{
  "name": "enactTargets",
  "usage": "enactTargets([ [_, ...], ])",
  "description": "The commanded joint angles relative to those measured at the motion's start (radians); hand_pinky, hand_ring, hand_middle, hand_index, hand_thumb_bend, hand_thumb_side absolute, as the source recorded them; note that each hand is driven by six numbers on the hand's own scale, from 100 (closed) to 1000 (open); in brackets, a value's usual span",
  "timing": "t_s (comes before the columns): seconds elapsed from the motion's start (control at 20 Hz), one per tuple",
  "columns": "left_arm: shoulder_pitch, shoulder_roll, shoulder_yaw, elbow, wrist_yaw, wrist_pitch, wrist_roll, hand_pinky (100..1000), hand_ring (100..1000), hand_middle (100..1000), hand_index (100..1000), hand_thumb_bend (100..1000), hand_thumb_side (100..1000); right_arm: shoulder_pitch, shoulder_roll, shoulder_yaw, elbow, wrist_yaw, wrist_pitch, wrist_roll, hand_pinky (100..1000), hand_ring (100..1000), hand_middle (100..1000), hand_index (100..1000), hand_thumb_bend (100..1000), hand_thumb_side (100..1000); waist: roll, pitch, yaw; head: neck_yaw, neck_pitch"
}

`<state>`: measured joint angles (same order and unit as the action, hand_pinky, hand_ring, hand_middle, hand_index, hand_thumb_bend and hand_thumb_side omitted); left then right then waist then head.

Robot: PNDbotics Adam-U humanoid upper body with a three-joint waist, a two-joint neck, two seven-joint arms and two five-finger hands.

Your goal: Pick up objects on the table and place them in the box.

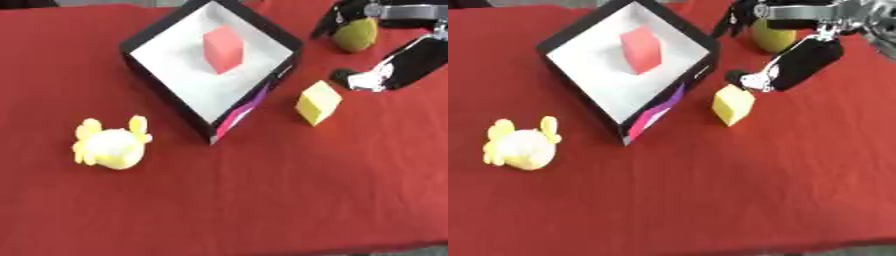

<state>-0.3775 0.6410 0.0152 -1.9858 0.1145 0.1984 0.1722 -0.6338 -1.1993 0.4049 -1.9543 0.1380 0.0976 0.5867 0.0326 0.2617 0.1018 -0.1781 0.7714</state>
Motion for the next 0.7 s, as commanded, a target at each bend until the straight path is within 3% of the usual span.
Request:
enactTargets([
  [0.05,-0.003,0.014,0.008,-0.014,0.006,0.002,-0.005,916,791,784,898,226,628,-0.009,-0.012,0.004,0.021,0.021,-0.004,0.034,881,829,834,870,282,307,-0.005,-0.003,0.003,-0.005,-0.001],
  [0.4,0.003,0.009,0.011,-0.014,0.005,0.007,-0.006,917,792,784,898,226,632,0.016,-0.005,0.006,0.058,0.036,-0.061,0.075,890,836,836,867,300,296,0.002,0.001,0.003,-0.006,-0.001],
  [0.7,0.005,0.004,0.010,-0.014,0.005,0.007,-0.010,917,792,784,897,227,635,0.027,-0.003,-0.004,0.066,0.036,-0.077,0.066,891,838,838,870,300,304,0.004,0.000,0.001,-0.006,-0.001],
])
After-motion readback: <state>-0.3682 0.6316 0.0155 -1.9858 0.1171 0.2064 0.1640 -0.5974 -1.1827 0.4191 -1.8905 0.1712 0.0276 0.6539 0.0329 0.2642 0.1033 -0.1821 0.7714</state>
